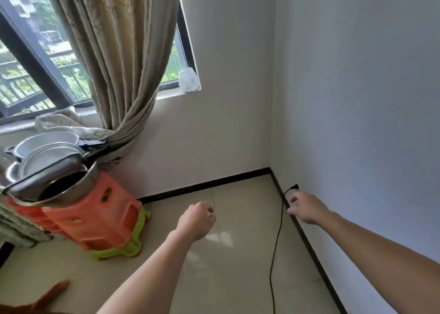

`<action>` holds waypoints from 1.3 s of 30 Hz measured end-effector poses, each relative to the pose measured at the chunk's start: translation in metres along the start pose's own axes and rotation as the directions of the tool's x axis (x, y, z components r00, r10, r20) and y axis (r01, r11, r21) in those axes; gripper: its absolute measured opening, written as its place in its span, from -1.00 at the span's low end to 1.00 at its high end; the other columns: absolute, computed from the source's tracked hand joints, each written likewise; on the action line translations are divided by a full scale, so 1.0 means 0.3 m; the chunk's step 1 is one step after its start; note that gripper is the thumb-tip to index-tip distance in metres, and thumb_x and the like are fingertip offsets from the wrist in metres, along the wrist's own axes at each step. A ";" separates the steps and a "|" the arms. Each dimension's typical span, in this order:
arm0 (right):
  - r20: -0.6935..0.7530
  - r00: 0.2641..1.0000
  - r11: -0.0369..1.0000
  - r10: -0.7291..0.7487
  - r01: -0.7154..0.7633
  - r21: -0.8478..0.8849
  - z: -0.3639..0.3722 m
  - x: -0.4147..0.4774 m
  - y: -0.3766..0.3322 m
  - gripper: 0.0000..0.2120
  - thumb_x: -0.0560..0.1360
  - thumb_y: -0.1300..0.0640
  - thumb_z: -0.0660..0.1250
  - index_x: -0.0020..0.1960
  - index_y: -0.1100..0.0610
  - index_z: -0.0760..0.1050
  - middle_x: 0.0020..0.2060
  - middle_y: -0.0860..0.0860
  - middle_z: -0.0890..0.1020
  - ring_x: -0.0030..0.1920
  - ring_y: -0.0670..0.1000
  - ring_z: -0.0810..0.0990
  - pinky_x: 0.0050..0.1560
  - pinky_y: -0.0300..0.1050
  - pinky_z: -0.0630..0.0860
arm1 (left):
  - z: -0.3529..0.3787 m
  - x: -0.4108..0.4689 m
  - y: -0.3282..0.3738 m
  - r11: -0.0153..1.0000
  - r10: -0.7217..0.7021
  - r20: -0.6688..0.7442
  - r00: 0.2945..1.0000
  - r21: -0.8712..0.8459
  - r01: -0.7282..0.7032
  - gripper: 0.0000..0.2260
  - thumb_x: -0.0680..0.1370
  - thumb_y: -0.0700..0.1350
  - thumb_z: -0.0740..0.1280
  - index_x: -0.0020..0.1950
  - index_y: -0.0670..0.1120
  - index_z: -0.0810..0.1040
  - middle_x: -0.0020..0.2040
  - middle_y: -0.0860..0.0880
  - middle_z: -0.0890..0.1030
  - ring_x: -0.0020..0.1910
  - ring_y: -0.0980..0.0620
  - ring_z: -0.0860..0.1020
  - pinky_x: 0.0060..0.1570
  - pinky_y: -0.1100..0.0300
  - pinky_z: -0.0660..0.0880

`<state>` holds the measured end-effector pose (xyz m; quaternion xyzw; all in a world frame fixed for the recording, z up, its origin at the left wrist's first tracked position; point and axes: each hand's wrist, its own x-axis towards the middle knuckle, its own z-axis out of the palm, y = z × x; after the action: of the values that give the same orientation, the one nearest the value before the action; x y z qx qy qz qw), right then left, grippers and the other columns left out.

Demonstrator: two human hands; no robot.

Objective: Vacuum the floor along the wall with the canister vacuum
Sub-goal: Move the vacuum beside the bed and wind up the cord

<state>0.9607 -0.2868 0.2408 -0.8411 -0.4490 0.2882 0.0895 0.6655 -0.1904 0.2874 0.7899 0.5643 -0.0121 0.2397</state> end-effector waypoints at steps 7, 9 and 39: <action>0.040 0.989 0.987 0.146 -0.148 0.064 0.003 0.370 -0.015 -0.65 0.55 0.04 0.33 0.30 0.12 0.44 0.20 0.11 0.57 0.15 0.11 0.56 0.15 -0.06 0.50 | -0.051 0.465 0.038 0.996 0.080 0.086 0.993 0.030 -0.083 -0.74 0.55 0.00 0.25 0.22 0.02 0.54 0.06 -0.04 0.60 0.03 -0.07 0.56 0.02 0.10 0.52; 0.055 0.981 0.977 0.186 -0.190 0.099 0.031 0.504 -0.009 -0.65 0.54 0.04 0.34 0.29 0.11 0.46 0.18 0.10 0.59 0.14 0.10 0.56 0.12 -0.08 0.50 | -0.053 0.612 0.044 0.994 0.095 0.113 0.989 0.035 -0.099 -0.74 0.55 -0.02 0.24 0.21 0.00 0.55 0.04 -0.04 0.62 0.03 -0.07 0.55 0.01 0.10 0.52; 0.277 0.444 0.260 0.852 -0.819 0.512 0.528 1.868 0.381 -0.71 0.50 0.04 0.32 -0.11 0.28 0.63 -0.19 0.20 0.71 -0.10 0.18 0.69 -0.03 0.02 0.63 | 0.684 2.339 0.258 0.894 0.249 0.714 0.654 0.089 -0.439 -0.80 0.57 -0.04 0.23 0.15 0.00 0.55 -0.20 0.01 0.60 -0.19 -0.01 0.57 -0.14 0.14 0.53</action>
<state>1.1929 0.0820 -0.1622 -0.8843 0.1767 0.3893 0.1875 1.0411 0.3315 -0.0691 0.8451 0.2670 -0.3294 0.3255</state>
